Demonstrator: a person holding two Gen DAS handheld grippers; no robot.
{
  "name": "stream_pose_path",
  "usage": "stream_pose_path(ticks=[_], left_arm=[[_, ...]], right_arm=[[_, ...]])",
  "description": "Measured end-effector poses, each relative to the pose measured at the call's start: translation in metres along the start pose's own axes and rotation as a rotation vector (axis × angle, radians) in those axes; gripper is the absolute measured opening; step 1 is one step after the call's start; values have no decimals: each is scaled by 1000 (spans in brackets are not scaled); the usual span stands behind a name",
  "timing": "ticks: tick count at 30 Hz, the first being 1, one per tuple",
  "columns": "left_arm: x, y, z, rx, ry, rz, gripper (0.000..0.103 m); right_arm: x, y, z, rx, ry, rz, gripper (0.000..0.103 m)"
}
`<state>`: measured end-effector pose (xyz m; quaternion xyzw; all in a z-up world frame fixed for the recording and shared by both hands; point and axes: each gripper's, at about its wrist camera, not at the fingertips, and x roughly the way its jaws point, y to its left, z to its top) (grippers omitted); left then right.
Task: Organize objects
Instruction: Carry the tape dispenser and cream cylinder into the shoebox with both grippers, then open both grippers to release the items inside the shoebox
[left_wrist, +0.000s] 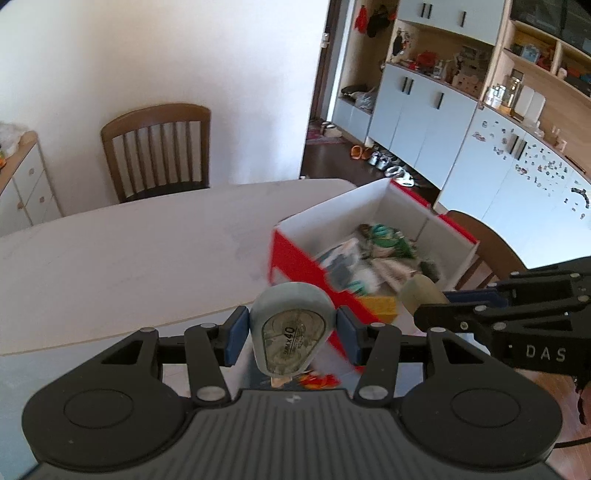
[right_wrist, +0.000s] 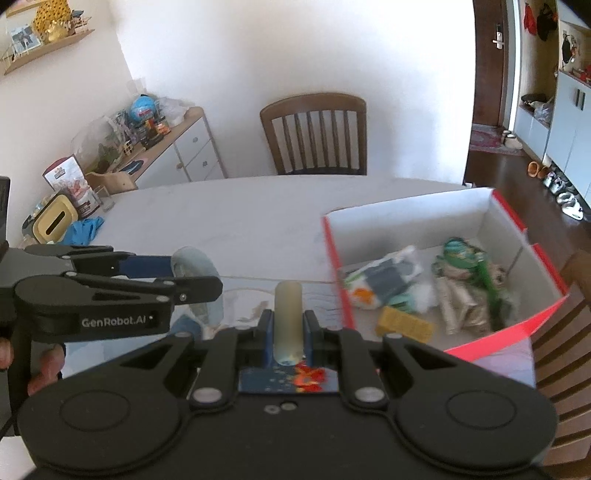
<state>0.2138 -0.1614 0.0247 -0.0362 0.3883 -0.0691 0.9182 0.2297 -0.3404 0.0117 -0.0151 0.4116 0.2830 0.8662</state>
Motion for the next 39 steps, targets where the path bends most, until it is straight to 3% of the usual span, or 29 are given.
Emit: stream_pose_path(ticks=[9,16,29,39], left_arm=[[21,-61,22,27,1,-16,51],[52,-95,37,58,13,-12,51],[133,-126,54,97,91,32,51],[206,-126,50,103,218,51,51]], right_arm=[[-25,-65,8,2,-24,-37,14],[-22,-114,16,0,-18,-83,14],[38,-171,37,11,48,-123,14],[89,-199,38,28,132,-93,15]])
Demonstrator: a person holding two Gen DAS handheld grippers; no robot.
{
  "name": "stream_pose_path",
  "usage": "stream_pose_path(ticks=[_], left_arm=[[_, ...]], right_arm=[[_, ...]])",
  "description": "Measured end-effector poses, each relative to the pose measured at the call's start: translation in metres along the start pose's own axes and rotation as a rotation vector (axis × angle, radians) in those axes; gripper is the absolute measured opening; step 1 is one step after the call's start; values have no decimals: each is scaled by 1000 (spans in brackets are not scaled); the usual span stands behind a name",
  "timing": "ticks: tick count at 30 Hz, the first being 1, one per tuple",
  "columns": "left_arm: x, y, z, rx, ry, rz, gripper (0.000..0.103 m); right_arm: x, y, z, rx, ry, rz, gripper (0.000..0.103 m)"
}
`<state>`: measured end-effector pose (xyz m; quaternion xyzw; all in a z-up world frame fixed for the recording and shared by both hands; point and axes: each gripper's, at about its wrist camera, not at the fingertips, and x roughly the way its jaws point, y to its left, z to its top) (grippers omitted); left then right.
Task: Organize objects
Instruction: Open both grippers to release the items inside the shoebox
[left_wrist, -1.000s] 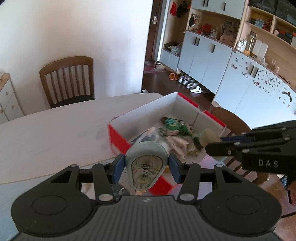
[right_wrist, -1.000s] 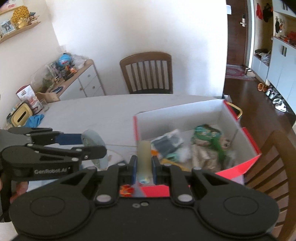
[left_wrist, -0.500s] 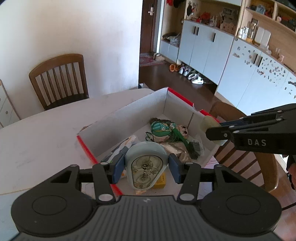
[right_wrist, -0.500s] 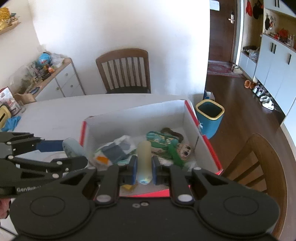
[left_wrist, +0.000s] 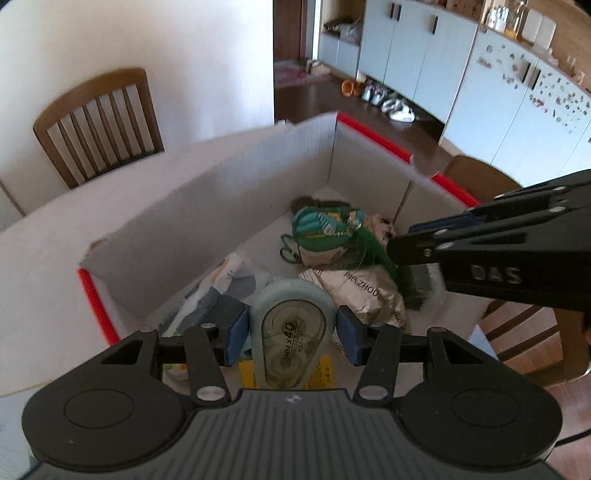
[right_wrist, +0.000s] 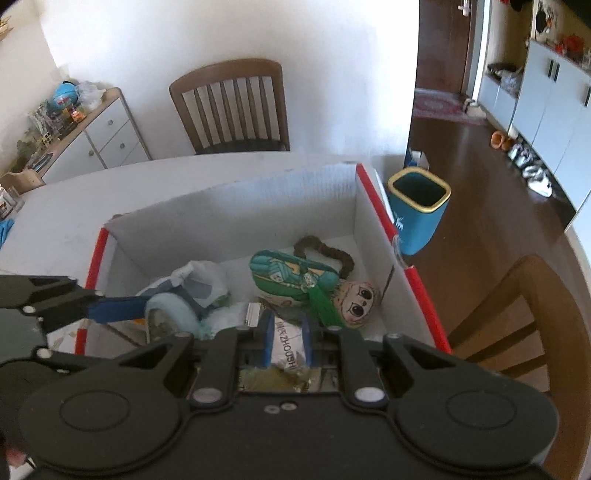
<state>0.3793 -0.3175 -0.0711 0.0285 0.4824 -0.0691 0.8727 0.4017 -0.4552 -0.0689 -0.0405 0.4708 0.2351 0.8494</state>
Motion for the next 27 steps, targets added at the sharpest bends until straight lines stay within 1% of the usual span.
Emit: stream_pose_path(ticks=[6,12,20,27], left_arm=[[24,0,-3,7,50,-1,51],[37,1,-3,7,69,-6,51],[37,0,-2,4,60,-9,51],[19,0,-3,3,36,-18,51]], right_arm=[[12,-8,-1,7,21,21,15],[20,-13,-4,15,35,36,16],[18,-17,-8,32,31,33,20],[4,-13,-11,33,19,40,22]])
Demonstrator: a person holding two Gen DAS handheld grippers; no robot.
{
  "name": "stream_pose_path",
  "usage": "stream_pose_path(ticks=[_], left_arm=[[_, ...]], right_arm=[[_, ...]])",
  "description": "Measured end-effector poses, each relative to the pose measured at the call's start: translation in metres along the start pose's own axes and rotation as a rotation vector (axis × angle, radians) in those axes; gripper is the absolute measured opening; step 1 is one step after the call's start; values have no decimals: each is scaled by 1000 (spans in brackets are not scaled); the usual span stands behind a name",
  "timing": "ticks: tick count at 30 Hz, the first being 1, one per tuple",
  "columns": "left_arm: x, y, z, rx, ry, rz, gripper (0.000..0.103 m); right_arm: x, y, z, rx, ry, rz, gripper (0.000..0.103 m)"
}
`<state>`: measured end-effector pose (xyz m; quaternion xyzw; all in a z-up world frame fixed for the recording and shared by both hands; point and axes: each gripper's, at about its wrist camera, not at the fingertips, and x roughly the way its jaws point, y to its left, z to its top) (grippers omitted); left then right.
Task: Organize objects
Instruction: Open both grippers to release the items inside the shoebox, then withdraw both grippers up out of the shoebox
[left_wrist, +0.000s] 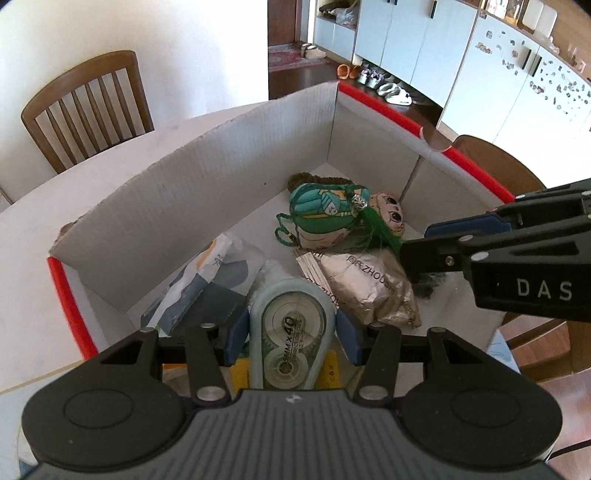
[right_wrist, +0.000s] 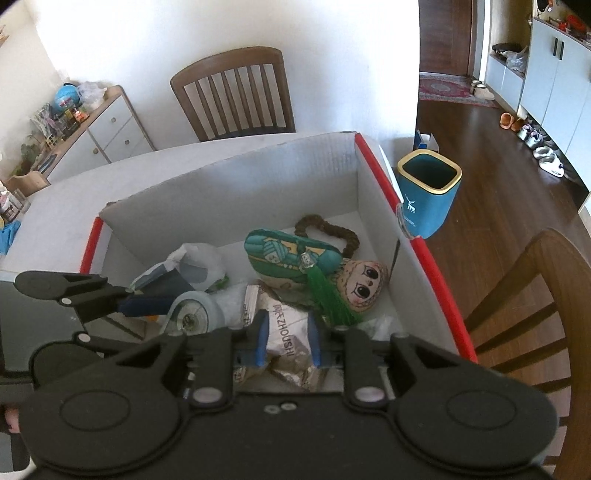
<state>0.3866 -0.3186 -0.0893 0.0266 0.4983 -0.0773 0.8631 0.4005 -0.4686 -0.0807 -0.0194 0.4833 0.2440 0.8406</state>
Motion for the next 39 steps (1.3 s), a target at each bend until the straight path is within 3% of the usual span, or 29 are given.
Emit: stream_pose_path(ticks=[10,18,22,28,31,39], left_arm=[[-53,5,-8,-17,-89,-14,56],[-101,17,-25,-17,-179,-31,61],[-123,25,-35,-24,-220,-40,62],[-153,41,-51,-37,-277,-64,74],[-163,47,-60,-45,-294,-69,80],[-182,59,-80,-35,-332,-54,84]], right_arm=[[-40,16,-10,0,-60,16,25],[-75,40,-26,7,-127,15,34],[-92,53,-35,19,-168,16,41],[-112,75,-52,38,-228,18,60],[-118,85,-60,40,-250,14,64],[-135,112,-79,20,-332,2,82]])
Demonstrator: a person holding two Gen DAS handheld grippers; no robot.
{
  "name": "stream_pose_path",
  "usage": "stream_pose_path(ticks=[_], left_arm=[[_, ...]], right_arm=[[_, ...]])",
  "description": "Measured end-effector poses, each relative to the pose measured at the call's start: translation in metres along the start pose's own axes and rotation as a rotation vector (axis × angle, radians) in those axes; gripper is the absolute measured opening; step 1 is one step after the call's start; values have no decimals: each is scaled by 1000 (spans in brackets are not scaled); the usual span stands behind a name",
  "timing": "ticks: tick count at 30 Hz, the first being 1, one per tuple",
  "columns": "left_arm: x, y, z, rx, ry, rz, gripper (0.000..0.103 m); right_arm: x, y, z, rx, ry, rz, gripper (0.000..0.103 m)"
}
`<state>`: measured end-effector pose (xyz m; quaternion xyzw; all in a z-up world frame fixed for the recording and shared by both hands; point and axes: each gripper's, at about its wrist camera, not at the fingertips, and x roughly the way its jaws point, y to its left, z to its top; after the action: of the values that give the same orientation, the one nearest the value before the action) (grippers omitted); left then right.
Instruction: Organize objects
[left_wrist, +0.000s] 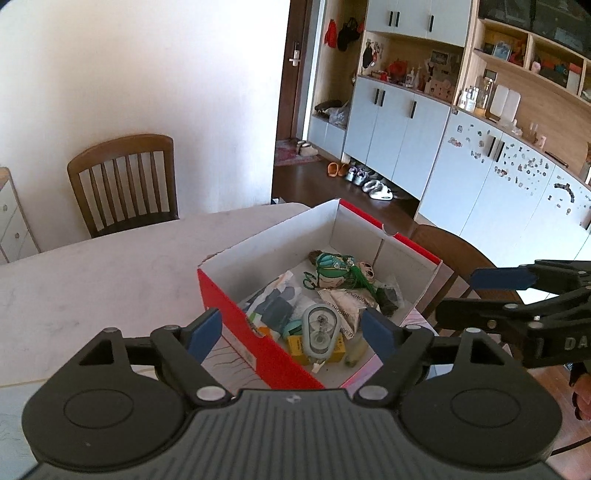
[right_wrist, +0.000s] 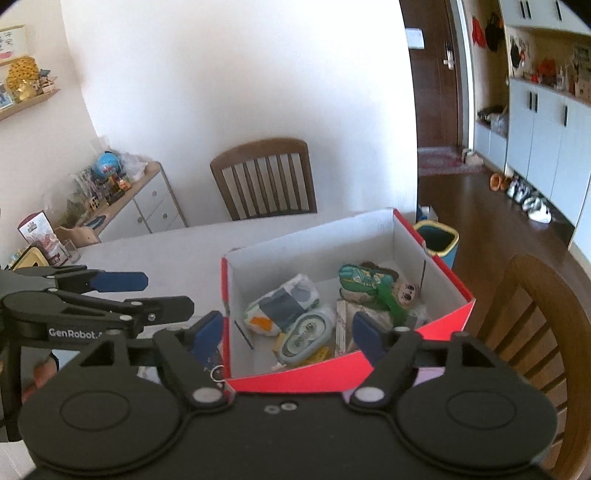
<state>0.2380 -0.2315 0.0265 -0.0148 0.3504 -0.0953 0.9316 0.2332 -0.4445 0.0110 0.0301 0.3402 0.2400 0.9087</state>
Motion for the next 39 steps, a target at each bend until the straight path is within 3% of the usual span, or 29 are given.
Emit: stream_pose_path(ticks=[5,10,16,39], left_arm=[[-12,4,-6,3,-20,12,97],[-23,8,-13,-1,-40,-9,102],[-30,13,-22,1,-41,-32,103],[-31,15,-32,38,-59,-6,103]], right_arm=[[-13,13,-8,7,-49,0,92],[-22,22,-17,19,-87,-11,102],[-28,33,-25,24,-106,-26,102],[-26,43,-36,38,-117,-48,102]])
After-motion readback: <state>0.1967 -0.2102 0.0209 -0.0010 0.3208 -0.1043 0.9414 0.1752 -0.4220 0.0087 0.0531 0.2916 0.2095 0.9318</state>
